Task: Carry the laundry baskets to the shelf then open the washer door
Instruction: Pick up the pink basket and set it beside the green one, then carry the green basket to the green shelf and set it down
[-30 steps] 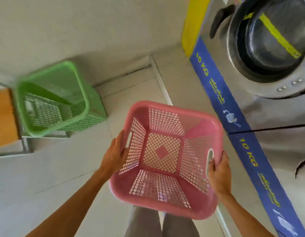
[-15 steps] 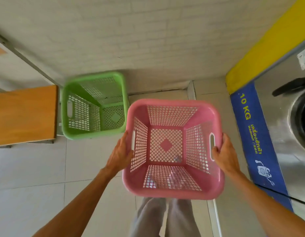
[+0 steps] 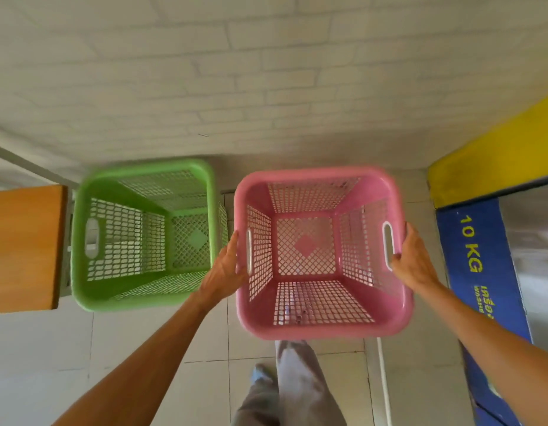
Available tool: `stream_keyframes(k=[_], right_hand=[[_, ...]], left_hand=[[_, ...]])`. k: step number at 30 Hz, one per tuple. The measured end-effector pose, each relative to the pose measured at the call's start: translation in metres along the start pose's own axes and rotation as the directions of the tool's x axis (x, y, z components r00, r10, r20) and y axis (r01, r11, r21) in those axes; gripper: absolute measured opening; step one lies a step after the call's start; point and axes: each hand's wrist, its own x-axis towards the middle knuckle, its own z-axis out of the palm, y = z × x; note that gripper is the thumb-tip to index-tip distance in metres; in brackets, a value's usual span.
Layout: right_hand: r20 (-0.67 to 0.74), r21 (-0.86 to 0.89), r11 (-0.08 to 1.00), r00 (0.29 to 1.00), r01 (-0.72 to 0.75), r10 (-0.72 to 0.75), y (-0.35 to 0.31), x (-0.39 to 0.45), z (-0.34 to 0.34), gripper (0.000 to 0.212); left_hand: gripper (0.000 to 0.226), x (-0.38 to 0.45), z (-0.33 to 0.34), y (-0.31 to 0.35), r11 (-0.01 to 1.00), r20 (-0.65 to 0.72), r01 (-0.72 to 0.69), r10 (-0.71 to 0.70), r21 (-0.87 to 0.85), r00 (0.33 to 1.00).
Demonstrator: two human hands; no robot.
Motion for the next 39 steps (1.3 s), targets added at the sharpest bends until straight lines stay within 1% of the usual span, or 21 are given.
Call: stream_keyframes(k=[1, 3, 5, 8, 9, 14, 17, 19, 21, 23, 26, 29, 34, 37, 39], right_hand=[[-0.001, -0.007, 1.0, 1.0, 0.002, -0.002, 0.0, 0.011, 0.002, 0.066], [-0.003, -0.015, 0.999, 0.999, -0.045, 0.045, 0.001, 0.039, 0.008, 0.068], [0.035, -0.021, 0.998, 0.997, -0.061, 0.062, 0.005, 0.061, 0.016, 0.073], [0.075, -0.003, 0.998, 0.995, -0.064, 0.064, 0.011, 0.087, 0.024, 0.077], [0.075, -0.007, 0.998, 0.995, -0.064, 0.064, 0.014, 0.093, 0.027, 0.075], [0.063, -0.011, 0.996, 0.994, -0.087, 0.088, 0.013, 0.103, 0.03, 0.07], [0.077, -0.006, 0.994, 0.991, -0.105, 0.105, 0.014, 0.102, 0.03, 0.074], [0.032, -0.048, 0.993, 0.993, -0.112, 0.114, 0.006, 0.094, 0.025, 0.068], [-0.082, -0.181, 0.981, 0.995, -0.067, 0.053, -0.008, 0.082, 0.021, 0.061], [-0.139, -0.287, 0.958, 0.99, -0.002, -0.04, -0.028, 0.07, 0.023, 0.057], [-0.056, -0.311, 0.945, 0.99, 0.103, -0.126, -0.066, 0.056, 0.037, 0.058], [0.006, -0.248, 0.95, 0.981, 0.189, -0.193, -0.111, 0.043, 0.062, 0.057], [0.043, -0.207, 0.921, 0.944, 0.328, -0.327, -0.198, 0.015, 0.11, 0.051], [0.066, -0.203, 0.897, 0.92, 0.392, -0.387, -0.238, -0.002, 0.142, 0.05], [0.077, -0.19, 0.893, 0.913, 0.408, -0.401, -0.263, -0.015, 0.162, 0.047]], left_hand=[[0.097, 0.012, 0.003, -0.003, 1.0, -0.001, -0.001, 0.001, 0.012, 1.0], [0.097, 0.043, 0.014, -0.01, 1.0, 0.011, 0.013, -0.013, 0.011, 1.0], [0.095, 0.066, 0.025, -0.021, 1.0, 0.009, 0.022, -0.022, 0.017, 1.0], [0.095, 0.086, 0.032, -0.031, 0.999, 0.027, 0.022, -0.023, 0.044, 0.999], [0.097, 0.086, 0.028, -0.022, 0.999, 0.03, 0.025, -0.026, 0.048, 0.999], [0.107, 0.099, 0.023, -0.011, 0.997, 0.06, 0.036, -0.04, 0.07, 0.997], [0.103, 0.1, 0.021, -0.001, 0.997, 0.093, 0.06, -0.064, 0.042, 0.994], [0.097, 0.094, 0.017, 0.005, 0.993, 0.085, 0.115, -0.116, 0.023, 0.99], [0.092, 0.084, 0.012, 0.01, 0.99, 0.059, 0.139, -0.14, 0.017, 0.988], [0.089, 0.071, 0.003, 0.016, 0.988, 0.037, 0.157, -0.157, 0.008, 0.987], [0.094, 0.051, -0.01, 0.011, 0.98, 0.02, 0.199, -0.2, 0.005, 0.98], [0.091, 0.03, -0.036, -0.013, 0.971, -0.056, 0.237, -0.237, -0.013, 0.97], [0.085, -0.022, -0.085, -0.082, 0.954, -0.16, 0.295, -0.299, -0.045, 0.941], [0.081, -0.053, -0.109, -0.124, 0.932, -0.214, 0.352, -0.362, -0.084, 0.907], [0.079, -0.071, -0.122, -0.157, 0.913, -0.243, 0.393, -0.407, -0.108, 0.88]])
